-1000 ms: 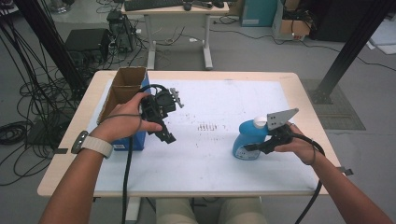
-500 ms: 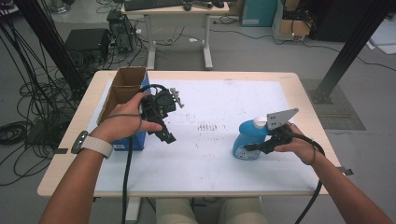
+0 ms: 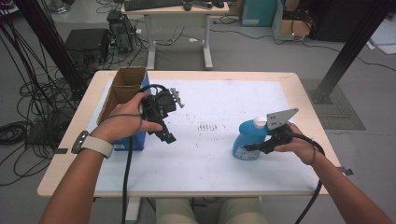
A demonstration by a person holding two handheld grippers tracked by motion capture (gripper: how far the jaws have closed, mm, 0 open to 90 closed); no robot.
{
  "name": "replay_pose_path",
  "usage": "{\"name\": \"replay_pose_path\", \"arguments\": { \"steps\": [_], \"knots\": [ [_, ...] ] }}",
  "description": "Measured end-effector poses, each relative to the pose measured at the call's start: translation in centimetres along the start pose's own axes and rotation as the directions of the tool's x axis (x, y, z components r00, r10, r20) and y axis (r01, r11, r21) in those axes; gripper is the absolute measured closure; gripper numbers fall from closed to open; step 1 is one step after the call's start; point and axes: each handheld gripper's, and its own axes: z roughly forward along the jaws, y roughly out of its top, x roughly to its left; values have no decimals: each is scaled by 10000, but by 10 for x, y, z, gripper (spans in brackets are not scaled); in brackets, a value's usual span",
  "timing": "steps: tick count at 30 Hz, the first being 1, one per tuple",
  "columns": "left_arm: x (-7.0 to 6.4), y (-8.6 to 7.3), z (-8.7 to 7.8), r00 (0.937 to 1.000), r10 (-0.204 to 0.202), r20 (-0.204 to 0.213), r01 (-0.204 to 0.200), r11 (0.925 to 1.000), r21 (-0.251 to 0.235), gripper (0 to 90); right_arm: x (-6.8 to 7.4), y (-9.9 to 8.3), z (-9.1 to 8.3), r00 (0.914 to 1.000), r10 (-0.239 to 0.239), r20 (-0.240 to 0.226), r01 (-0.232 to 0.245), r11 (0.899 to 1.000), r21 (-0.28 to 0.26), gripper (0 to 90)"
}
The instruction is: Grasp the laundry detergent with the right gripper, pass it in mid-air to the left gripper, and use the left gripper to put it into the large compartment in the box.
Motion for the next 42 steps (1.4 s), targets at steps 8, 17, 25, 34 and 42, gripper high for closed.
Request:
{"name": "replay_pose_path", "arguments": {
  "steps": [8, 17, 25, 34, 42],
  "knots": [
    [-1, 0, 0, 10000, -79, -50, 79, 10000, -17, 84, 0, 0, 0, 10000, 18, -3, -18, 10000, 3, 435],
    [-1, 0, 0, 10000, -45, -77, 45, 10000, -31, 84, 0, 0, 0, 10000, 15, -13, -15, 10000, 7, 435],
    [-1, 0, 0, 9999, -95, -59, 95, 9999, -59, 84, 0, 0, 0, 10000, 56, -20, -56, 10000, 15, 435],
    [-1, -1, 0, 9999, -100, -69, 99, 9999, -49, 84, 0, 0, 0, 10000, 72, -34, -72, 10000, 6, 434],
    [-1, 0, 0, 9999, -95, -83, 95, 9999, -38, 83, 0, 0, 0, 10000, 73, -28, -73, 10000, 0, 434]
  ]
}}
